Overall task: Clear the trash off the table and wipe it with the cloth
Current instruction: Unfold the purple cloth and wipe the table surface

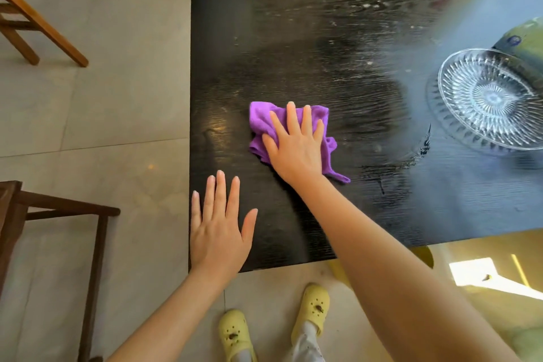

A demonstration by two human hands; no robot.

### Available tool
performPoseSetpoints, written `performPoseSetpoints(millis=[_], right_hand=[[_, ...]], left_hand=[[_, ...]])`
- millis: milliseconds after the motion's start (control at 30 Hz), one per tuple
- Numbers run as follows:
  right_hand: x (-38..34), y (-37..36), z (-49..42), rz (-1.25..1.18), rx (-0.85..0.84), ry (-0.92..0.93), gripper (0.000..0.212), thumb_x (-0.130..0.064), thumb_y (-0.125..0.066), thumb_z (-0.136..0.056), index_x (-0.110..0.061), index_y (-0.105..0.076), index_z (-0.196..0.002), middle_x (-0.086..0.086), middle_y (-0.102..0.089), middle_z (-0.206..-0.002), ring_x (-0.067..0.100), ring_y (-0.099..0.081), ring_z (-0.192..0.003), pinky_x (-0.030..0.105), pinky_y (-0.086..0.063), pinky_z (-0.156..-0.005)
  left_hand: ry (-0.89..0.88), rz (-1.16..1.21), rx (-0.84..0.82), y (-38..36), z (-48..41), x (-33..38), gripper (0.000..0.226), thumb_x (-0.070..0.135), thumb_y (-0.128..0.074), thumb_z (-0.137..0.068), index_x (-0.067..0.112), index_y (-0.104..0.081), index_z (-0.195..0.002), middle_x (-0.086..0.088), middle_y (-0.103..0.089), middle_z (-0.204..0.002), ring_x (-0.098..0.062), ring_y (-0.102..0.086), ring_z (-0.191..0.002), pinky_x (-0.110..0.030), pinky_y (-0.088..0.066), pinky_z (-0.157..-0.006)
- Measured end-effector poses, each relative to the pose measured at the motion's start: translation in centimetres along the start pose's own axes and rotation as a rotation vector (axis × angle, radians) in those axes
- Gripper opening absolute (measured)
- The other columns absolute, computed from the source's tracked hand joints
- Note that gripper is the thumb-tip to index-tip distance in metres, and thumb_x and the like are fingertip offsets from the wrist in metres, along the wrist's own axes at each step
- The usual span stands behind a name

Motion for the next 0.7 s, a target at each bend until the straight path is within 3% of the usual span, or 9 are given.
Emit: performPoseSetpoints(millis=[167, 333, 533, 700], right_hand=[[-5.0, -1.0, 0.4, 0.005, -0.049, 0.179, 0.057, -0.052, -0.024, -0.097, -0.031, -0.020, -0.150, 0.008, -0.006, -0.162, 0.037, 0.001, -0.147, 0.061, -0.004, -0.116], [-5.8, -1.3, 3.4, 0.027, -0.079, 0.504, 0.057, -0.054, -0.026, -0.094, -0.034, -0.026, -0.148, 0.006, -0.016, -0.160, 0.035, -0.007, -0.148, 0.056, -0.004, -0.117], [-0.6, -0.9, 6.3, 0.075, -0.099, 0.790, 0.054, -0.049, -0.036, -0.092, -0.034, -0.037, -0.144, 0.001, -0.030, -0.156, 0.030, -0.022, -0.146, 0.051, -0.018, -0.118], [7.7, 0.7, 6.3, 0.108, -0.121, 0.766, 0.054, -0.046, -0.037, -0.092, -0.031, -0.036, -0.145, 0.000, -0.029, -0.156, 0.026, -0.020, -0.147, 0.047, -0.018, -0.118]], left_hand=[[0.068, 0.003, -0.014, -0.3, 3.0, -0.3, 0.070, 0.053, -0.020, -0.093, 0.009, -0.023, -0.147, -0.014, -0.024, -0.155, -0.026, -0.021, -0.145, -0.042, -0.015, -0.116], [0.121, 0.007, -0.042, -0.3, 4.2, -0.8, 0.072, 0.055, -0.017, -0.092, 0.007, -0.020, -0.146, -0.012, -0.023, -0.155, -0.024, -0.020, -0.144, -0.033, -0.001, -0.116], [0.128, -0.004, -0.062, -0.4, 4.2, -0.7, 0.075, 0.057, -0.010, -0.093, 0.006, -0.022, -0.147, -0.012, -0.022, -0.155, -0.024, -0.021, -0.144, -0.033, -0.001, -0.117], [0.117, -0.011, -0.065, -0.3, 4.4, -0.5, 0.076, 0.058, -0.008, -0.093, 0.006, -0.019, -0.147, -0.012, -0.019, -0.156, -0.025, -0.018, -0.145, -0.030, 0.004, -0.118]])
Point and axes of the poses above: each hand's wrist, its own z-axis away from the middle knuckle, its own y-axis out of the back of the hand, x = y × z, the point moved 9 cm from there along -z, towards the middle knuckle
